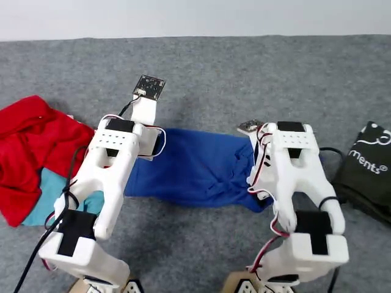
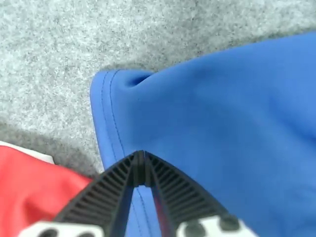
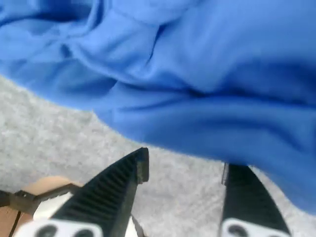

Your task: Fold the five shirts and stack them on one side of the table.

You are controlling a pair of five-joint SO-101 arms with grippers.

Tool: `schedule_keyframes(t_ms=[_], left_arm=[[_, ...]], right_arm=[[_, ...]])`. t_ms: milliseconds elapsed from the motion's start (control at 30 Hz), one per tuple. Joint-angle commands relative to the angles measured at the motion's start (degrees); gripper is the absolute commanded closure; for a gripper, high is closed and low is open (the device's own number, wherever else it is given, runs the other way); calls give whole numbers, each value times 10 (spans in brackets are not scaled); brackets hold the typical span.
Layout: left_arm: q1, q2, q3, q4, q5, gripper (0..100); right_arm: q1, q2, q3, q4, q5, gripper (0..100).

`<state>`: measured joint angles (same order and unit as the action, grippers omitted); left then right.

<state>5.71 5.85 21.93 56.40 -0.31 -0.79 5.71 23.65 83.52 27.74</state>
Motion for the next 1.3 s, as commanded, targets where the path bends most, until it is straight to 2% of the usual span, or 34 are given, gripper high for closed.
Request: schedule_keyframes(t_ms=[0,300,433,500,700,933,1267], left_arm=[[-1,-30,-2,-9,4,995],[-1,-29,-2,-10,4,995],[-1,-29,-2,-10,4,995],[-1,-29,-2,-11,4,995],[-1,-29,-3,-11,4,995],[1,-29,-3,-11,4,995],[2,-29,-3,-11,3,995]], right_arm=[[7,12,-4,-25,-4,734],[7,88,-4,-95,-4,753],[7,93,-18,-90,-5,945],[7,82,-23,-88,-5,992],[7,33,-24,-83,-5,989],[3,-13,-81,-19,-4,989],[1,35,-218,19,-5,989]])
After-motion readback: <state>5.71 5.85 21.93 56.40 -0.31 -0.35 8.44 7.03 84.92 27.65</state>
